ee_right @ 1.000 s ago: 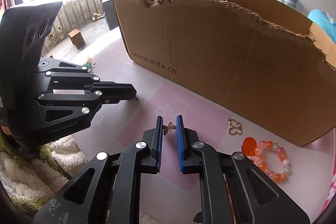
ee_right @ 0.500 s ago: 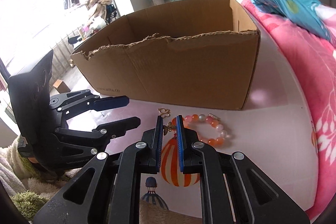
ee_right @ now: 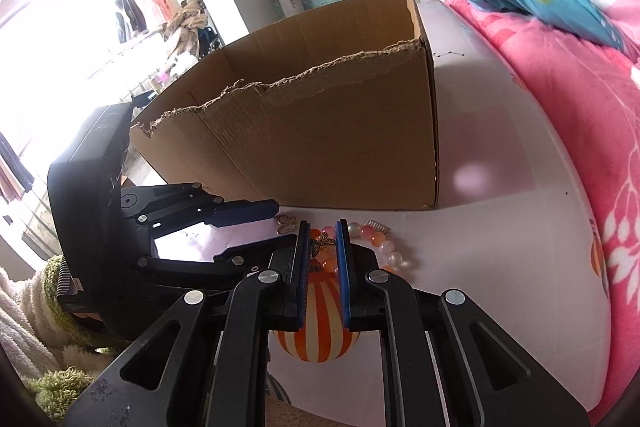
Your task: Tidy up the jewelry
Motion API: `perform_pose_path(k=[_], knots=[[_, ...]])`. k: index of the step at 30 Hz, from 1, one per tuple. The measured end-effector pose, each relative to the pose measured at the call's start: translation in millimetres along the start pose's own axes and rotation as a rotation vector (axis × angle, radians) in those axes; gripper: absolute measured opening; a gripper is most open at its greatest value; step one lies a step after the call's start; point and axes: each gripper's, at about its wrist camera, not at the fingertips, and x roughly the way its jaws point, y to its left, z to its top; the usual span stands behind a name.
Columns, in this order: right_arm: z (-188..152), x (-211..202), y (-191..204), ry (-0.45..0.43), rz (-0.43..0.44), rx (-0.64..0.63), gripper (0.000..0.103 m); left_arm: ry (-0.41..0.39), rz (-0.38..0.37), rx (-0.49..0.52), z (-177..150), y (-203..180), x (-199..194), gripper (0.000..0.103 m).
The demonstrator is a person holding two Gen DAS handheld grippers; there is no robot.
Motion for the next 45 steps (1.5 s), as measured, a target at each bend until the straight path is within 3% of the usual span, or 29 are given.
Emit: perform_pose_path(k=[4,6,31,33,40,41,43,45], knots=[[-3,-4,-2,-0.009,0.006,0.016,0.011,0.004,-0.014,-0.011,3,1,3,0.027],[-8,-8,1,-0.012,0.004,0.019,0.011,0.007,-0.016,-0.004,5,0,4,0.019],[-4,-11,11,-0.032,0.038,0.008,0.011,0.070,0.018,0.019,-30,-13,-31,0.016],[-3,-11,13,-0.033,0.037,0.004,0.010,0.067,0.018,0.012,-30,-12,-33,0.004],[-1,-10,14,-0.033,0.032,-0.003,0.010,0.054,0.005,-0.009,-32,-10,-39,0.004],[-1,-11,13,-0.034,0.031,-0.003,0.010,0.049,-0.006,-0.012,-32,-9,-41,0.004],[0,-11,13,-0.034,0.029,-0.001,0.010,0.042,-0.015,-0.014,-32,-9,-45,0.015],[0,-11,13,-0.034,0.028,0.001,0.010,0.033,-0.003,-0.008,-32,-9,-46,0.034]])
